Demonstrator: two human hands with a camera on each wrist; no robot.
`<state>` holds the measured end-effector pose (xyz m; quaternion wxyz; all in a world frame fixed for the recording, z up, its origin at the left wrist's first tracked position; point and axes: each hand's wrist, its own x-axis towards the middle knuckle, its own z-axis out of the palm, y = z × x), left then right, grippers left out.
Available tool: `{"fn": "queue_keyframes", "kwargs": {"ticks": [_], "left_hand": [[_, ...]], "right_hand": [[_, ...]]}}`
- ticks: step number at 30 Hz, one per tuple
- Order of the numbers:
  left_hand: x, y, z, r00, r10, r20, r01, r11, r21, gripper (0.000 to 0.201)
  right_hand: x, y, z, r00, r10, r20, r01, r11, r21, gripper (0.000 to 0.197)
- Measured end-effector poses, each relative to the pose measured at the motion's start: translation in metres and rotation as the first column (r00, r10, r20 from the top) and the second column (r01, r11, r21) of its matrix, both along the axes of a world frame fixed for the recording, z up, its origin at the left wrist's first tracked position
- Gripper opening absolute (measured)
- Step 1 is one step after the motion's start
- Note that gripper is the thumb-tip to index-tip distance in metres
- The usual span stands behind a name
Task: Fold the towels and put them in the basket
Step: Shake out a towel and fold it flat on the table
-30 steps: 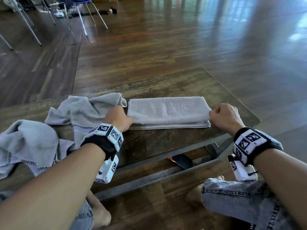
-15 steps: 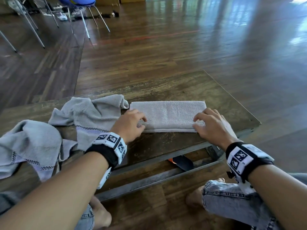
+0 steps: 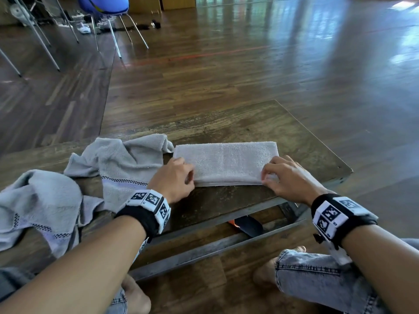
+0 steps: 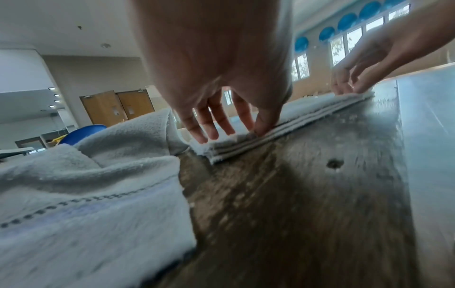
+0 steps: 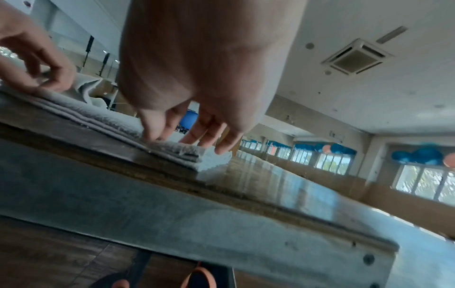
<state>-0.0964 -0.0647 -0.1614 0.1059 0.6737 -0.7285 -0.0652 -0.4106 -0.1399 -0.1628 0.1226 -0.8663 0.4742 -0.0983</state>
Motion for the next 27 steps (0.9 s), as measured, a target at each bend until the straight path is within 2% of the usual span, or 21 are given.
{"fn": "queue_keyframes", "kwargs": {"ticks": [3,9,13,15,18,22,24,27], "left_hand": [[0.002,0.0,-0.004,1.0,-0.002,0.01,0.002,0.999,0.04,0.011],[0.003,0.001,-0.001,0.998,0.013,0.064,-0.019,0.996,0.086,0.011],[-0.011,-0.003,0.003,0.982,0.027,0.185,-0.018,0.999,-0.05,0.031],[-0.02,-0.005,0.001,0.99,-0.029,0.138,0.032,0.999,-0.017,0.034],[-0.029,-0.004,-0.006,0.998,-0.025,0.059,0.021,0.998,0.062,0.034],[-0.036,-0.006,-0.004,0.999,0.026,0.044,-0.024,0.998,-0.05,0.036],[-0.039,-0.01,-0.004,0.999,0.033,0.007,-0.032,0.993,-0.117,0.029],[-0.045,-0.019,-0.006,0.995,0.081,-0.065,-0.09,0.986,-0.143,0.027]], "right_hand": [[-0.003,-0.001,-0.006,1.0,-0.021,0.018,0.02,0.999,0.043,0.015],[-0.005,-0.002,-0.006,0.998,-0.053,-0.014,0.053,0.998,0.013,0.014],[0.009,0.001,-0.001,0.998,-0.06,-0.014,0.058,0.993,-0.099,0.019],[0.022,0.005,0.0,1.0,-0.007,0.008,0.008,0.991,-0.132,0.024],[0.036,0.012,-0.007,0.998,0.063,-0.018,-0.064,0.996,-0.055,0.029],[0.048,0.019,-0.012,1.0,0.002,0.013,0.0,0.992,-0.128,0.02],[0.057,0.02,-0.012,0.998,-0.005,0.06,0.015,0.986,-0.168,0.019],[0.074,0.017,-0.011,0.988,0.032,0.152,-0.008,0.987,-0.158,0.037]]}}
